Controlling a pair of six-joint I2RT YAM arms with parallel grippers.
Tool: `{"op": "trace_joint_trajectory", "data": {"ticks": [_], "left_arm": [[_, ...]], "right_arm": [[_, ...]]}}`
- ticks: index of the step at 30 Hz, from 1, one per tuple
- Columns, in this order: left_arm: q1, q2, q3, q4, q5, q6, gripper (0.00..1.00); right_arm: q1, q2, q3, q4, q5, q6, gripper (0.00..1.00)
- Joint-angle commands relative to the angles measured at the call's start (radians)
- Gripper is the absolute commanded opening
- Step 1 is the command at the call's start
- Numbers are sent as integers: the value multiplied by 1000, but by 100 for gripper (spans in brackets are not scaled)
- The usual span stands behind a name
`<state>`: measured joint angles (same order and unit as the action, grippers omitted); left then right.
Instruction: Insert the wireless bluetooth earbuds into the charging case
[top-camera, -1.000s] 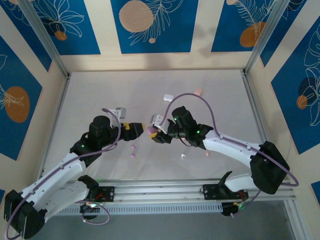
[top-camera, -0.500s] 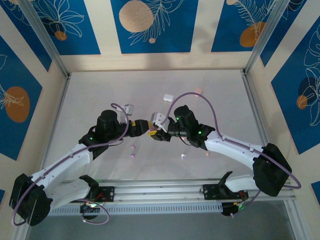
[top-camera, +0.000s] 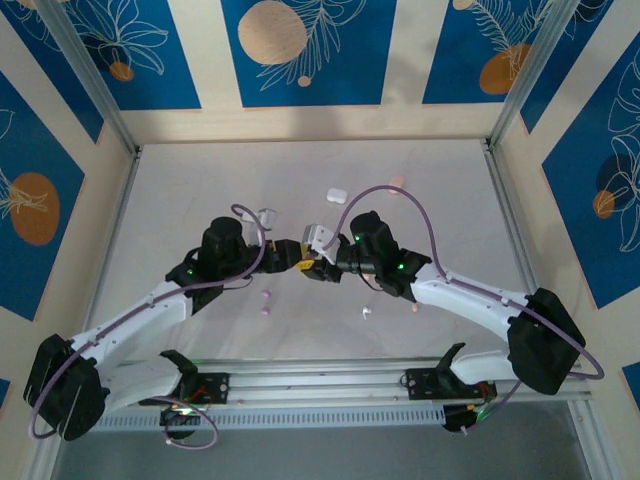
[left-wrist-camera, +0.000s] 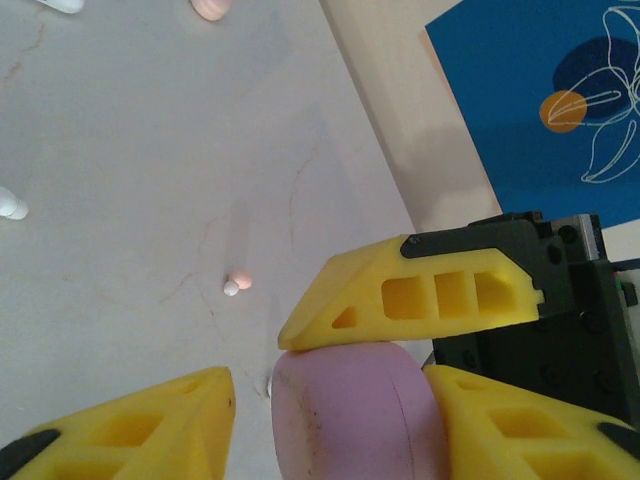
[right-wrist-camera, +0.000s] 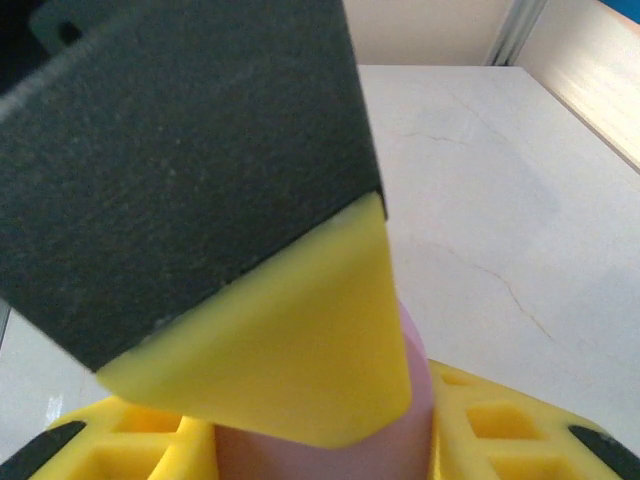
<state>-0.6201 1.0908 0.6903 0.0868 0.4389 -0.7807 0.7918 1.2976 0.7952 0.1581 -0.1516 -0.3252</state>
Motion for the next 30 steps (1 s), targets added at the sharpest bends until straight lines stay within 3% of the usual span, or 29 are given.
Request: {"op": "trace_joint_trajectory", "data": {"ticks": [1,7,9,15,17,20,23,30], "left_arm": [[-14,8,38,12,26,-11,48],[-18,21,48,5,40,-31,29],[-18,16,49,6,26,-45,19],[-18,-41,42,40,-42,-143,16],[-17,-64,41,38,-79,-193,15],[-16,-89,30,72,-98,-269,13],[-17,-98,3,161,-92,-357,13],[-17,-89,-22,278,-58,-460,13]], "right_arm": [[9,-34,-4,32,21,-3,39],[15,-38,-5,45,106,2,42],[14,-41,-2,44,135,8,42],[0,-110,-50,90,148,54,57],[-48,-182,-146,239,64,136,65],[-118,-237,-236,314,-113,87,69],[-152,-239,-211,216,-151,50,67],[-190,-199,-199,389,-246,110,67]]}}
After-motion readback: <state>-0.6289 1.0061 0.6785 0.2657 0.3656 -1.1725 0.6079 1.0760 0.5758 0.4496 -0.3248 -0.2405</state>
